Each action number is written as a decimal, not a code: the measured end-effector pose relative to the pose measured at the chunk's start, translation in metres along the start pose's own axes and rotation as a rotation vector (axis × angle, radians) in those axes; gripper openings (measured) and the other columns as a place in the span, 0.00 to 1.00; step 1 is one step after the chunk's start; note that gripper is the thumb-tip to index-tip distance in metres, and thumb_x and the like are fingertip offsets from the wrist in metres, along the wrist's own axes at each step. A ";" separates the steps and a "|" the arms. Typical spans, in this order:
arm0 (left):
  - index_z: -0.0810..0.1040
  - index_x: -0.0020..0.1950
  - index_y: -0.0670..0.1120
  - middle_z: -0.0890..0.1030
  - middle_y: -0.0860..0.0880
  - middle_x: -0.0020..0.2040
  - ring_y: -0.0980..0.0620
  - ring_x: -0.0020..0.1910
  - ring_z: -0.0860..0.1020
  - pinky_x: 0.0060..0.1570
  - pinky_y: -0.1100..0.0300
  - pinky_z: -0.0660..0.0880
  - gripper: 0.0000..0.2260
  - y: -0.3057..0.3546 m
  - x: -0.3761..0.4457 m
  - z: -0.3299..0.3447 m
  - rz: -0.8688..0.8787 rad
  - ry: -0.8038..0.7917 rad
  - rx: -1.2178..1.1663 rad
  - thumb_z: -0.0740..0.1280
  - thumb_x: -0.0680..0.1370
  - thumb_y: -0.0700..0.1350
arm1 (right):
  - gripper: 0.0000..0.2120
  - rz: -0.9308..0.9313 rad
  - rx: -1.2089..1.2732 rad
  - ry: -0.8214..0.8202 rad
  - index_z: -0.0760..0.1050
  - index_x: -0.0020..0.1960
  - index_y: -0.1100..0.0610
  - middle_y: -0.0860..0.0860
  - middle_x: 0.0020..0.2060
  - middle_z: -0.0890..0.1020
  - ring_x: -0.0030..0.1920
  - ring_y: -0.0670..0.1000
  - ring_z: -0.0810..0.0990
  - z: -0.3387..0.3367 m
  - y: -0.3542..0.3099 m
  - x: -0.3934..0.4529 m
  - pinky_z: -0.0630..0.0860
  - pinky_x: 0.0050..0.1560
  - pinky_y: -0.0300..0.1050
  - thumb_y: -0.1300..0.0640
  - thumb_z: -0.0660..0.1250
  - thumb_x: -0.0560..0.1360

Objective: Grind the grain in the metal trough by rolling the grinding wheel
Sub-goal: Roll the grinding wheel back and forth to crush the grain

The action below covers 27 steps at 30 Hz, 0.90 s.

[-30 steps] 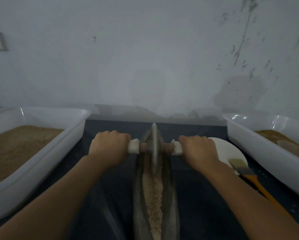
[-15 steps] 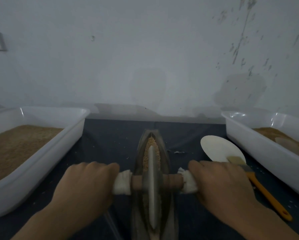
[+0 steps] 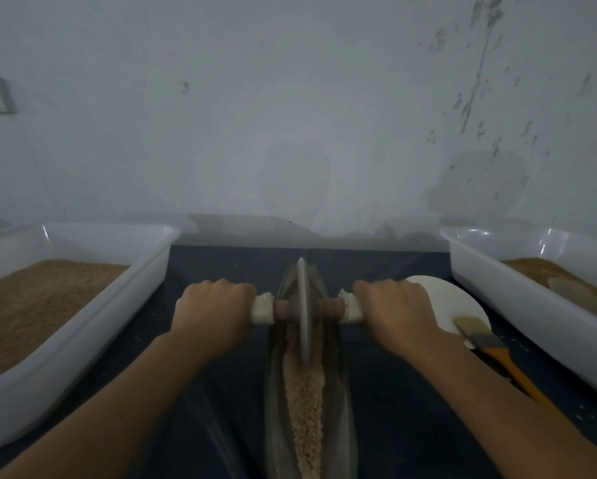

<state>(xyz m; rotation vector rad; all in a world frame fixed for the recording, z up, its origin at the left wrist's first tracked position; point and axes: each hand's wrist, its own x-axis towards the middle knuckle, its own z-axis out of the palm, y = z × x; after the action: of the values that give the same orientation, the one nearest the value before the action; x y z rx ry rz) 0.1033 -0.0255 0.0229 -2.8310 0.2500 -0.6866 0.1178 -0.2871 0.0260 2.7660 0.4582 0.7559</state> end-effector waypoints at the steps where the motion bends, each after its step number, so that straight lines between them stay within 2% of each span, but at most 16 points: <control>1: 0.63 0.40 0.54 0.78 0.52 0.40 0.48 0.39 0.79 0.34 0.58 0.63 0.11 0.000 -0.009 -0.005 0.011 -0.011 -0.010 0.64 0.71 0.56 | 0.14 -0.030 0.001 0.008 0.63 0.42 0.48 0.48 0.36 0.79 0.33 0.51 0.75 -0.005 -0.001 -0.011 0.55 0.29 0.43 0.50 0.70 0.68; 4: 0.60 0.38 0.55 0.73 0.54 0.33 0.51 0.36 0.78 0.31 0.58 0.62 0.15 0.000 -0.044 -0.019 0.075 -0.028 -0.026 0.66 0.68 0.57 | 0.19 -0.088 0.077 0.110 0.68 0.35 0.51 0.48 0.25 0.74 0.22 0.51 0.72 -0.025 -0.006 -0.054 0.62 0.22 0.42 0.54 0.78 0.54; 7: 0.56 0.34 0.56 0.62 0.56 0.25 0.56 0.22 0.69 0.25 0.62 0.50 0.23 0.000 -0.070 -0.033 0.171 0.046 -0.020 0.72 0.58 0.56 | 0.19 -0.094 0.094 0.151 0.67 0.33 0.51 0.48 0.23 0.70 0.20 0.51 0.68 -0.030 -0.008 -0.079 0.66 0.20 0.44 0.57 0.77 0.53; 10: 0.55 0.34 0.56 0.64 0.55 0.27 0.56 0.26 0.66 0.26 0.59 0.54 0.21 -0.001 -0.067 -0.027 0.111 0.035 -0.001 0.69 0.65 0.57 | 0.19 -0.094 0.105 0.160 0.68 0.32 0.51 0.48 0.22 0.71 0.20 0.51 0.69 -0.027 -0.007 -0.074 0.64 0.20 0.42 0.56 0.78 0.53; 13: 0.58 0.36 0.56 0.66 0.54 0.29 0.53 0.29 0.69 0.28 0.58 0.56 0.16 0.002 -0.039 -0.015 0.036 0.056 0.022 0.66 0.69 0.56 | 0.19 -0.056 0.072 0.100 0.68 0.33 0.51 0.48 0.23 0.73 0.21 0.51 0.70 -0.013 -0.005 -0.045 0.54 0.23 0.38 0.53 0.78 0.54; 15: 0.60 0.37 0.55 0.71 0.54 0.31 0.51 0.30 0.74 0.28 0.58 0.57 0.14 0.003 -0.015 -0.005 0.018 0.047 0.031 0.66 0.69 0.55 | 0.17 -0.011 -0.010 0.085 0.64 0.37 0.49 0.48 0.29 0.77 0.27 0.51 0.73 0.002 -0.003 -0.020 0.50 0.26 0.40 0.51 0.73 0.63; 18: 0.62 0.37 0.55 0.74 0.53 0.32 0.50 0.32 0.76 0.29 0.58 0.57 0.14 0.000 0.013 0.007 0.022 0.067 0.048 0.68 0.68 0.56 | 0.10 0.084 -0.002 0.029 0.65 0.42 0.48 0.49 0.37 0.79 0.36 0.52 0.77 0.018 -0.001 0.008 0.55 0.28 0.44 0.51 0.67 0.70; 20: 0.63 0.37 0.55 0.75 0.53 0.33 0.49 0.33 0.77 0.30 0.59 0.59 0.14 -0.002 0.019 0.011 0.030 0.067 0.051 0.68 0.68 0.56 | 0.09 0.094 -0.009 0.030 0.66 0.42 0.49 0.49 0.37 0.79 0.36 0.53 0.78 0.020 -0.001 0.012 0.53 0.27 0.44 0.51 0.67 0.70; 24: 0.62 0.39 0.54 0.71 0.54 0.33 0.51 0.32 0.72 0.30 0.58 0.60 0.12 0.001 0.001 0.004 0.018 0.044 0.010 0.65 0.71 0.55 | 0.15 0.041 0.021 0.012 0.60 0.42 0.48 0.48 0.37 0.78 0.33 0.52 0.74 0.002 -0.004 -0.009 0.50 0.27 0.44 0.51 0.68 0.70; 26: 0.61 0.40 0.55 0.73 0.54 0.35 0.52 0.35 0.76 0.33 0.58 0.64 0.12 0.002 -0.021 -0.005 0.019 -0.013 -0.043 0.64 0.72 0.56 | 0.16 -0.032 0.012 0.022 0.64 0.40 0.49 0.49 0.33 0.78 0.30 0.51 0.74 -0.014 -0.006 -0.028 0.54 0.28 0.42 0.51 0.72 0.66; 27: 0.61 0.40 0.56 0.72 0.55 0.34 0.53 0.35 0.76 0.33 0.59 0.64 0.13 0.001 -0.036 -0.011 0.030 -0.045 -0.061 0.65 0.71 0.57 | 0.17 -0.063 0.017 0.045 0.68 0.38 0.50 0.49 0.30 0.77 0.27 0.51 0.74 -0.024 -0.008 -0.040 0.56 0.27 0.42 0.52 0.76 0.60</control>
<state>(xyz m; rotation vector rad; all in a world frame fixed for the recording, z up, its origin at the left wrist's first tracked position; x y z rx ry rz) 0.0670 -0.0203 0.0166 -2.8901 0.3099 -0.6190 0.0708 -0.2906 0.0254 2.7407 0.5609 0.8048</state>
